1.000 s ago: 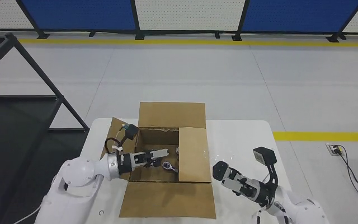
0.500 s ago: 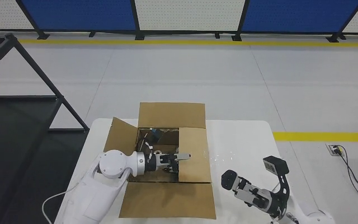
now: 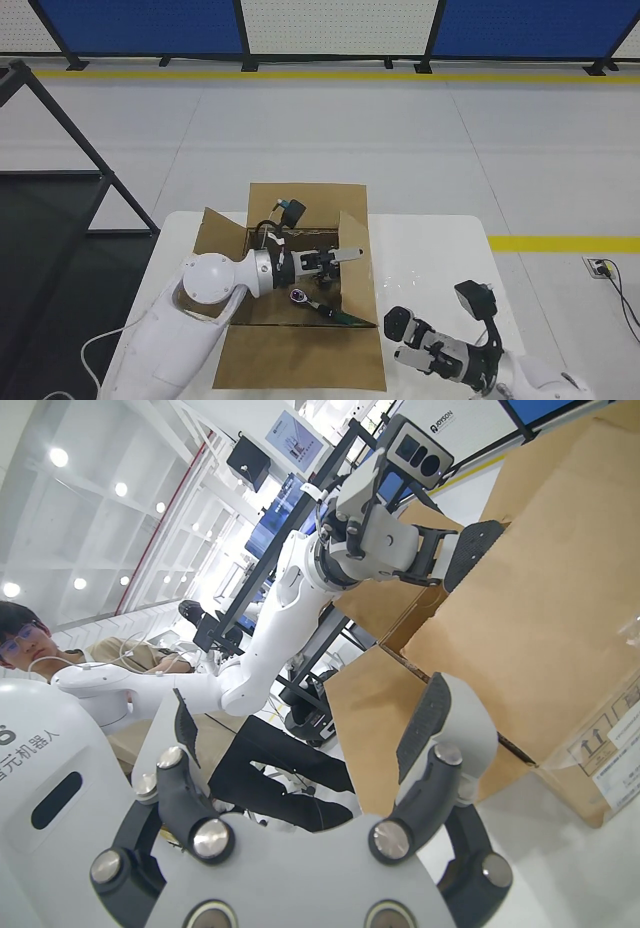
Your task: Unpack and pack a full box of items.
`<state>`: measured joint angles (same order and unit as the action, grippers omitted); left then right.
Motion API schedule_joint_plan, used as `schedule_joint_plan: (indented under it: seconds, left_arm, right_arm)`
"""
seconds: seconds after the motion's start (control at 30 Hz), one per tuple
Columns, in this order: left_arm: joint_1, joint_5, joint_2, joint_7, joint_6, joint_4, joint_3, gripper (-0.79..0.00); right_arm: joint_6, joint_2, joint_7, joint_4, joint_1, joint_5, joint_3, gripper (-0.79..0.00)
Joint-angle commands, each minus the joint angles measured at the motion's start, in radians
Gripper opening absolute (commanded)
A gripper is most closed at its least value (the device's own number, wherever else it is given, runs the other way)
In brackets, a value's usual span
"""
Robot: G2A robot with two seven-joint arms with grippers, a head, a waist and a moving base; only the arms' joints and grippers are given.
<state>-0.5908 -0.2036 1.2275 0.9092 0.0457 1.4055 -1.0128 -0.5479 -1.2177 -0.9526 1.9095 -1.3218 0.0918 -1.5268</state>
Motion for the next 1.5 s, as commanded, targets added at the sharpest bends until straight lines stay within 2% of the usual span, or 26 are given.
schedule_joint_plan:
  seconds: [0.0, 0.33, 0.53, 0.8, 1.0, 1.23, 1.33, 1.47]
  left_arm:
    - [0.023, -0.001, 0.011, -0.021, -0.001, -0.014, 0.033, 0.0]
    - [0.125, -0.006, 0.072, -0.132, 0.041, -0.124, 0.169, 0.0]
    - [0.17, -0.026, 0.109, -0.149, 0.064, -0.197, 0.233, 0.0]
    - [0.191, -0.042, 0.136, -0.14, 0.088, -0.245, 0.257, 0.0]
    - [0.196, -0.056, 0.139, -0.133, 0.103, -0.275, 0.23, 0.0]
    - [0.175, -0.055, 0.133, -0.123, 0.119, -0.267, 0.188, 0.0]
    - [0.149, -0.049, 0.115, -0.124, 0.139, -0.246, 0.124, 0.0]
    - [0.07, 0.032, 0.067, -0.135, 0.163, -0.161, -0.011, 0.0]
  right_arm:
    - [-0.013, 0.001, 0.029, 0.021, -0.011, -0.021, 0.004, 0.0]
    - [-0.134, 0.006, 0.12, 0.116, -0.075, -0.107, 0.041, 0.0]
    - [-0.056, 0.002, 0.202, 0.15, -0.058, -0.264, 0.102, 0.0]
    - [0.153, -0.009, 0.326, 0.142, 0.019, -0.493, 0.199, 0.0]
    - [0.265, -0.008, 0.379, 0.152, 0.007, -0.578, 0.184, 0.0]
    - [0.351, -0.004, 0.427, 0.164, -0.022, -0.616, 0.141, 0.0]
    - [0.404, -0.003, 0.445, 0.161, -0.028, -0.638, 0.125, 0.0]
    - [0.423, -0.001, 0.45, 0.135, -0.033, -0.61, 0.105, 0.0]
